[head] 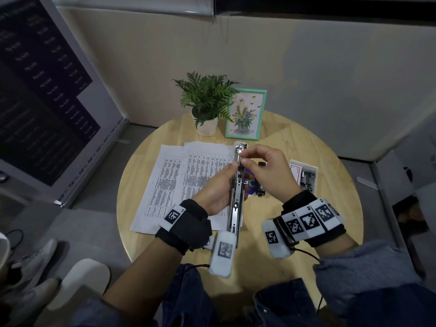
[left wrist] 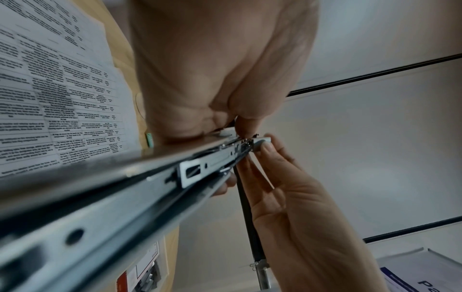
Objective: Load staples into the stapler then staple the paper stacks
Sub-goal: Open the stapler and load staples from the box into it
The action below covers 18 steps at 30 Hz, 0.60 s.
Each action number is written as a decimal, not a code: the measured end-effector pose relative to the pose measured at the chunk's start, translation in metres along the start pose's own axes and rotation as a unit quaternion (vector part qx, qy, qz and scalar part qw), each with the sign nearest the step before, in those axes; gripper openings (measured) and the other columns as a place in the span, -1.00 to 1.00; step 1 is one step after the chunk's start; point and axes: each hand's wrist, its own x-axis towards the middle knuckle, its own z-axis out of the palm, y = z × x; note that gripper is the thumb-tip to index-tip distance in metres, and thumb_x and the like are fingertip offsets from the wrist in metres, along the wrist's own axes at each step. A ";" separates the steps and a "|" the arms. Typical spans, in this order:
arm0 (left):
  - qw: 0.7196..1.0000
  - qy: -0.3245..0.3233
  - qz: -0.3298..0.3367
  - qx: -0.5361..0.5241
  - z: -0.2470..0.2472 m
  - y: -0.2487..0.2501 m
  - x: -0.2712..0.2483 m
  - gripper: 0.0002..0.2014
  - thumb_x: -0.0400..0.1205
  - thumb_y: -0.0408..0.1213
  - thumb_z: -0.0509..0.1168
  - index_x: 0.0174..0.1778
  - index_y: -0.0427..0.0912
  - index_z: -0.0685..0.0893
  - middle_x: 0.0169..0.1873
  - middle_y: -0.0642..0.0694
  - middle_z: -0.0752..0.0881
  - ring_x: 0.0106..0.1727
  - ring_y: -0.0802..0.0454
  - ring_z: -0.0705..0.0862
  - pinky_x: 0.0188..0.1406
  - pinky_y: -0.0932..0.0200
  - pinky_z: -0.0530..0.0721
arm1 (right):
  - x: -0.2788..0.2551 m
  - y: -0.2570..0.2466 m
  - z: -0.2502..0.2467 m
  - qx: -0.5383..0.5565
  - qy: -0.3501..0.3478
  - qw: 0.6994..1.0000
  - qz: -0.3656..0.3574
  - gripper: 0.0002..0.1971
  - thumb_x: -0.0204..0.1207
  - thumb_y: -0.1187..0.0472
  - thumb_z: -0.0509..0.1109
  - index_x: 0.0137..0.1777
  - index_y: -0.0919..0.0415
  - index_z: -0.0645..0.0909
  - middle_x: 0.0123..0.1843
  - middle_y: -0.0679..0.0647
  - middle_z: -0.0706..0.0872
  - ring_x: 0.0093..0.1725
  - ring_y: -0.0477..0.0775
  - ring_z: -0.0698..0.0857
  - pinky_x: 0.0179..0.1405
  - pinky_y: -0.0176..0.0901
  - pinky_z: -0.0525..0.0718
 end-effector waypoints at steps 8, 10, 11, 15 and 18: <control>1.000 0.008 0.002 0.000 0.000 0.000 0.000 -0.66 0.76 -0.03 -0.07 0.17 -0.15 0.52 -0.16 -0.11 0.70 -0.43 0.12 0.67 -0.36 0.15 0.62 | -0.001 -0.002 -0.001 -0.001 -0.002 1.000 -0.009 -0.86 0.48 0.42 0.42 -0.08 0.20 0.72 -0.17 -0.19 0.73 -0.11 -0.31 0.69 0.04 -0.53 0.62; 1.000 0.008 0.001 0.001 0.000 0.000 0.000 -0.65 0.76 -0.03 -0.07 0.16 -0.16 0.52 -0.16 -0.12 0.70 -0.44 0.13 0.68 -0.34 0.13 0.60 | -0.002 -0.002 0.000 -0.003 0.003 1.000 -0.009 -0.84 0.48 0.42 0.42 -0.10 0.16 0.71 -0.17 -0.18 0.73 -0.09 -0.24 0.70 0.04 -0.53 0.62; 1.000 0.009 -0.001 0.003 0.000 0.000 0.000 -0.64 0.76 -0.03 -0.07 0.19 -0.18 0.51 -0.16 -0.12 0.70 -0.45 0.13 0.68 -0.33 0.13 0.60 | -0.002 -0.002 0.001 -0.006 0.005 1.000 -0.009 -0.84 0.48 0.43 0.41 -0.10 0.15 0.71 -0.17 -0.17 0.73 -0.09 -0.22 0.70 0.01 -0.55 0.61; 1.000 0.014 -0.004 0.007 0.000 -0.001 -0.001 -0.53 0.76 -0.03 -0.07 0.40 -0.31 0.43 -0.14 -0.10 0.70 -0.44 0.14 0.68 -0.35 0.16 0.62 | -0.003 -0.001 0.002 -0.015 0.012 1.000 -0.012 -0.88 0.48 0.43 0.40 -0.09 0.23 0.72 -0.17 -0.10 0.72 -0.12 -0.37 0.66 -0.15 -0.65 0.56; 1.000 0.007 -0.005 0.001 0.001 -0.001 0.000 -0.49 0.76 -0.03 -0.07 0.43 -0.35 0.43 -0.15 -0.09 0.68 -0.45 0.15 0.67 -0.40 0.20 0.63 | -0.005 0.001 0.007 -0.033 0.045 0.997 -0.049 -0.90 0.48 0.43 0.41 -0.08 0.31 0.73 -0.05 0.00 0.62 0.00 -0.31 0.61 -0.21 -0.59 0.61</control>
